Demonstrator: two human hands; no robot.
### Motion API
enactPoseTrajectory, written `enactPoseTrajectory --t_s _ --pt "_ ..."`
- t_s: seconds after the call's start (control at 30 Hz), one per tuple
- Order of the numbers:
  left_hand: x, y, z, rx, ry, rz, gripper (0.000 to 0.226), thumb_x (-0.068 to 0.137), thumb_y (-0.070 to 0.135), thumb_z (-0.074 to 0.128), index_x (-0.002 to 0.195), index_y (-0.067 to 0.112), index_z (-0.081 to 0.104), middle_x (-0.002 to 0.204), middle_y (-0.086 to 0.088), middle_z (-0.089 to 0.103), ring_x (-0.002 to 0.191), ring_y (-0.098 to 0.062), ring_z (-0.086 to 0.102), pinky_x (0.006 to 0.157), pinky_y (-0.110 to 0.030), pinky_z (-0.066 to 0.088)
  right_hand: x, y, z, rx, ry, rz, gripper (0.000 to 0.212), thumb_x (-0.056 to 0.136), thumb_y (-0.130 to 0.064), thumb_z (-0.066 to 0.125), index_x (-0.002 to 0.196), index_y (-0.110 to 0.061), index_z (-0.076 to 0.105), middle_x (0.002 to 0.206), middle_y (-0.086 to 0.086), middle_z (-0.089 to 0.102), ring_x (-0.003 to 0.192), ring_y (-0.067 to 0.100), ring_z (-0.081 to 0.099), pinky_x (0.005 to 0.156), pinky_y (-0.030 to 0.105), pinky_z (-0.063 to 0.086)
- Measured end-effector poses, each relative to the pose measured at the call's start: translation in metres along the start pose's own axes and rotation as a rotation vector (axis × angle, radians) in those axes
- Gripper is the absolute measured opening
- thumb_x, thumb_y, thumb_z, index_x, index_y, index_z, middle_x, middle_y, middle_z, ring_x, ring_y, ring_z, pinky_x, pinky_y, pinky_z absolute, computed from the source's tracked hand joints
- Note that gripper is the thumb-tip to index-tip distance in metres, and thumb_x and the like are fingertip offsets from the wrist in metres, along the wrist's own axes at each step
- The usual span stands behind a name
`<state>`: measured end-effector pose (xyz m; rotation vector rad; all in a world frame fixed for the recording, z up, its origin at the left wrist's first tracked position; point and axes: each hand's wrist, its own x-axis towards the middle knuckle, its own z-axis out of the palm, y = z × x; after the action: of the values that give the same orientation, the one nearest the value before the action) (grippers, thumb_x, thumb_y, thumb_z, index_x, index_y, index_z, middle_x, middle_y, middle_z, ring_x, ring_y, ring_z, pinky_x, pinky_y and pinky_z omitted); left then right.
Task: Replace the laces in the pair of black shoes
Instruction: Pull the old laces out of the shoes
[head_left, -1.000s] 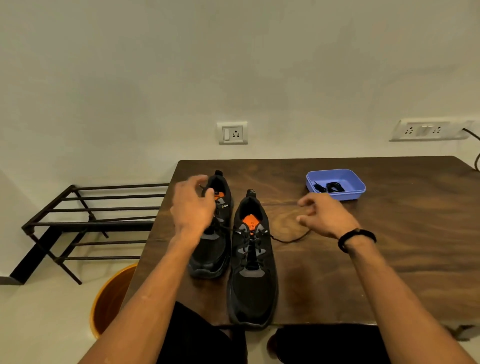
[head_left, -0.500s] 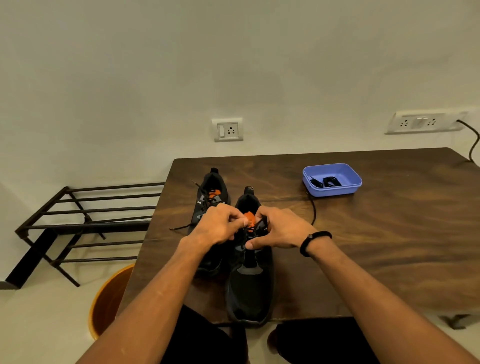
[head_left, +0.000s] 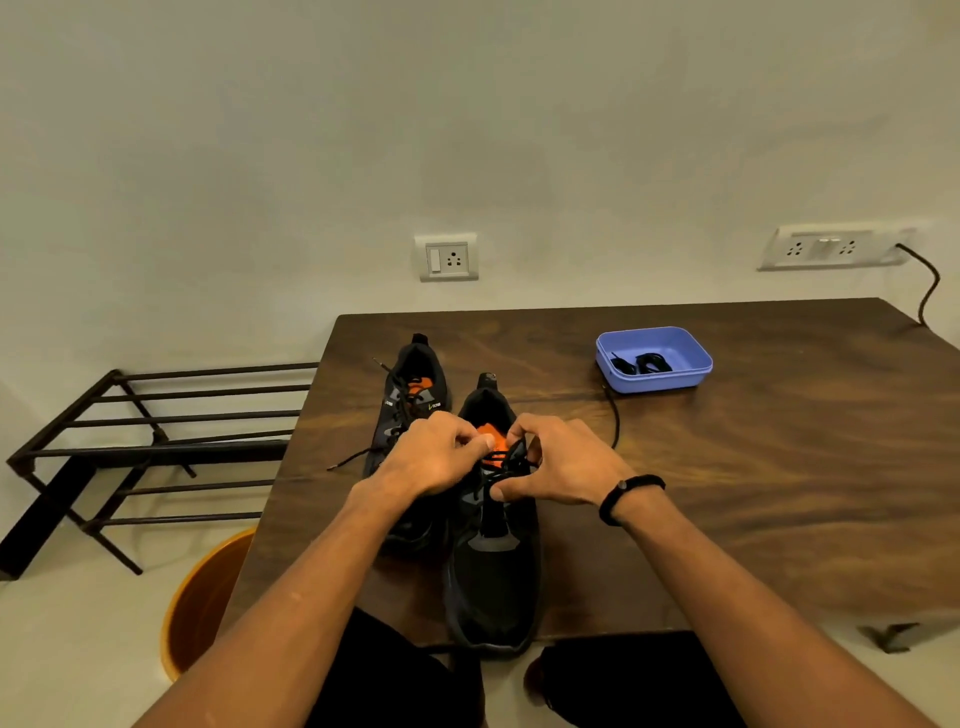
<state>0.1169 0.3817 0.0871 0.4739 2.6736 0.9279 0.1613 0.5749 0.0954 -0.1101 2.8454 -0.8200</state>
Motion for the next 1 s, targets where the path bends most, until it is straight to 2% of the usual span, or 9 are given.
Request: enactPoseTrajectory --t_s 0.1,0.23,0.37,0.5,0.63,0.77,0.87,0.93,1.0 --pt "0.003 0.014 0.003 -0.037 -0.096 -0.012 0.029 0.100 0.049 0.061 0.089 0.028 0.078 0.052 0.004 0.060 0.043 -0.005 0.053 0.050 -0.022 0.041 0.006 0.000 -0.001 -0.018 -0.024 -0.018 0.057 0.067 -0.056 0.091 0.109 -0.031 0.062 0.089 -0.011 0.062 0.082 0.006 0.058 0.061 0.025 0.043" --pt "0.006 0.016 0.001 -0.157 -0.132 -0.089 0.025 0.095 0.035 0.073 0.079 0.017 0.079 0.049 0.000 0.059 0.040 -0.010 0.049 0.046 -0.022 0.041 0.010 0.004 -0.001 -0.027 -0.041 -0.003 0.063 0.064 -0.059 0.091 0.113 -0.034 0.061 0.094 -0.007 0.065 0.087 0.010 0.058 0.062 0.027 0.042" --pt "0.005 0.009 -0.006 -0.377 0.058 -0.249 0.032 0.098 0.029 0.067 0.081 0.004 0.073 0.048 0.001 0.051 0.039 -0.012 0.040 0.043 -0.021 0.033 0.010 0.005 -0.004 -0.028 -0.059 0.012 0.063 0.068 -0.058 0.090 0.117 -0.032 0.060 0.095 -0.011 0.061 0.092 0.011 0.057 0.063 0.025 0.039" --pt "0.003 0.013 -0.010 -0.658 0.067 -0.451 0.025 0.093 0.031 0.062 0.072 0.019 0.058 0.046 0.005 0.039 0.037 -0.011 0.030 0.043 -0.023 0.027 0.009 0.005 -0.009 -0.067 -0.064 0.006 0.065 0.070 -0.056 0.089 0.120 -0.029 0.059 0.091 -0.016 0.058 0.091 0.011 0.057 0.064 0.024 0.041" --pt "0.003 0.010 -0.001 0.018 0.254 -0.224 0.042 0.082 0.070 0.068 0.087 0.029 0.064 0.083 0.011 0.065 0.076 -0.012 0.062 0.071 -0.033 0.051 0.006 0.004 -0.007 -0.112 -0.035 -0.045 0.066 0.071 -0.055 0.089 0.122 -0.029 0.057 0.090 -0.018 0.052 0.090 0.009 0.054 0.060 0.018 0.035" --pt "0.010 0.011 0.007 0.235 0.162 0.094 0.032 0.086 0.053 0.074 0.116 0.043 0.069 0.118 0.003 0.055 0.114 -0.019 0.050 0.093 -0.043 0.051 0.005 0.007 -0.007 -0.114 -0.041 -0.080 0.068 0.069 -0.060 0.088 0.121 -0.030 0.057 0.096 -0.009 0.062 0.085 0.010 0.058 0.060 0.022 0.039" --pt "0.010 0.015 0.009 0.309 0.127 0.130 0.007 0.095 0.037 0.069 0.088 0.038 0.071 0.112 0.002 0.052 0.109 -0.022 0.045 0.085 -0.047 0.048 0.006 0.004 -0.005 -0.079 -0.051 -0.061 0.070 0.065 -0.070 0.085 0.117 -0.031 0.057 0.091 -0.014 0.060 0.082 0.006 0.057 0.060 0.023 0.040" --pt "0.011 0.015 0.009 0.324 0.091 0.125 0.033 0.094 0.033 0.068 0.063 0.037 0.057 0.099 0.003 0.057 0.103 -0.026 0.051 0.078 -0.049 0.049 0.007 0.003 -0.003 -0.074 -0.044 -0.058 0.068 0.066 -0.071 0.084 0.114 -0.032 0.057 0.092 -0.015 0.061 0.083 0.006 0.057 0.062 0.025 0.042" --pt "0.009 0.016 0.008 0.346 0.041 0.100 0.032 0.095 0.034 0.064 0.065 0.039 0.054 0.101 0.002 0.055 0.103 -0.026 0.049 0.084 -0.050 0.049 0.009 0.003 -0.001 -0.075 -0.042 -0.053 0.064 0.068 -0.066 0.085 0.114 -0.032 0.057 0.098 -0.010 0.065 0.087 0.009 0.059 0.066 0.026 0.046"
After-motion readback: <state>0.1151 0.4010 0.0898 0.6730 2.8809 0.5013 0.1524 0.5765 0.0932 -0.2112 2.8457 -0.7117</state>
